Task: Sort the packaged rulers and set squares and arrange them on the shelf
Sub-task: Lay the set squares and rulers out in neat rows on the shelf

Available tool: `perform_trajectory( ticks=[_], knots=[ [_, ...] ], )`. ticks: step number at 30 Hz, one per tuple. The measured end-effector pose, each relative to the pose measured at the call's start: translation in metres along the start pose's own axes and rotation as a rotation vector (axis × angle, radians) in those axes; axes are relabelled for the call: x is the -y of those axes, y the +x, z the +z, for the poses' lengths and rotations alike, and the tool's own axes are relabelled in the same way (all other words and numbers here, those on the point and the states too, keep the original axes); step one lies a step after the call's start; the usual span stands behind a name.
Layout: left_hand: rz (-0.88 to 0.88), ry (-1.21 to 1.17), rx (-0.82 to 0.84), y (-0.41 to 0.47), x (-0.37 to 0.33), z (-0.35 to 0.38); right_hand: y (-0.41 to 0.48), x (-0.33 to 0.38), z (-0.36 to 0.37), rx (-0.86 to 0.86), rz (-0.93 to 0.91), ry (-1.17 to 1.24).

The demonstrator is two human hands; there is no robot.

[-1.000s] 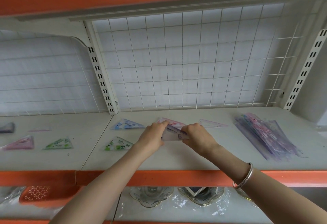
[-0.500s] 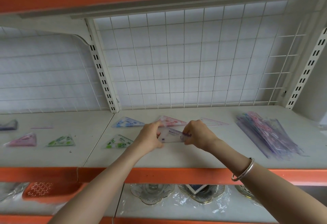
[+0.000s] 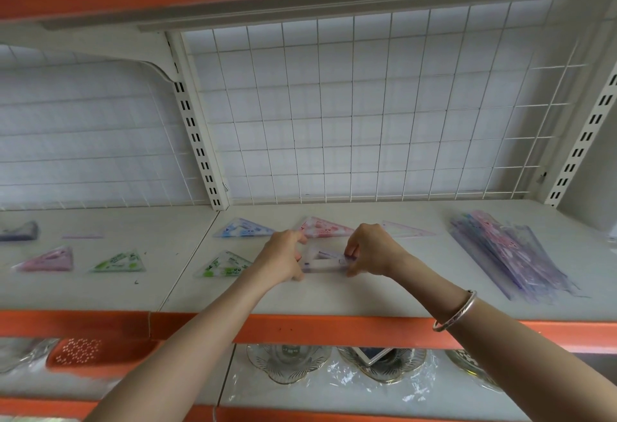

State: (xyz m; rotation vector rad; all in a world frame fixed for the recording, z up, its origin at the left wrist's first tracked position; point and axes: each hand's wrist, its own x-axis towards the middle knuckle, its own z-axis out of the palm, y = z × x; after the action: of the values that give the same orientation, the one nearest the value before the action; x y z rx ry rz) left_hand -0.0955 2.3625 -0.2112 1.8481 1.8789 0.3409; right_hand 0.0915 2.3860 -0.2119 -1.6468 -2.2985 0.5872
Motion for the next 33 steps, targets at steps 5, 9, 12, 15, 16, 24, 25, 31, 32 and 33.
perform_trajectory(
  ticks=[5,9,12,15,16,24,25,31,32,33],
  knots=[
    [-0.031,0.008,0.042,0.003,-0.001,-0.002,0.001,0.0,0.001,-0.005,-0.012,0.001],
    [-0.044,0.023,0.07,0.003,-0.001,-0.005,0.001,0.001,0.001,0.0,-0.026,0.002],
    [-0.059,0.008,0.081,0.003,-0.001,-0.006,0.001,0.002,0.002,0.004,-0.04,0.006],
    [-0.074,-0.026,0.094,0.002,-0.001,-0.007,0.0,0.001,0.003,-0.003,-0.049,0.014],
    [-0.074,-0.027,0.095,0.002,-0.001,-0.007,-0.001,0.001,0.003,-0.005,-0.054,0.01],
    [-0.059,0.027,0.09,0.0,-0.004,-0.008,0.0,0.0,0.005,-0.01,-0.044,0.017],
    [-0.058,0.03,0.089,-0.001,-0.004,-0.008,0.0,-0.001,0.005,-0.013,-0.042,0.018],
    [-0.036,0.048,0.097,-0.003,-0.006,-0.009,-0.001,-0.002,0.005,-0.011,-0.047,0.047],
    [-0.026,0.051,0.099,-0.003,-0.006,-0.011,-0.002,-0.002,0.003,-0.013,-0.05,0.053],
    [-0.016,0.051,0.092,-0.003,-0.006,-0.013,-0.003,-0.003,-0.001,-0.025,-0.049,0.068]
  ],
)
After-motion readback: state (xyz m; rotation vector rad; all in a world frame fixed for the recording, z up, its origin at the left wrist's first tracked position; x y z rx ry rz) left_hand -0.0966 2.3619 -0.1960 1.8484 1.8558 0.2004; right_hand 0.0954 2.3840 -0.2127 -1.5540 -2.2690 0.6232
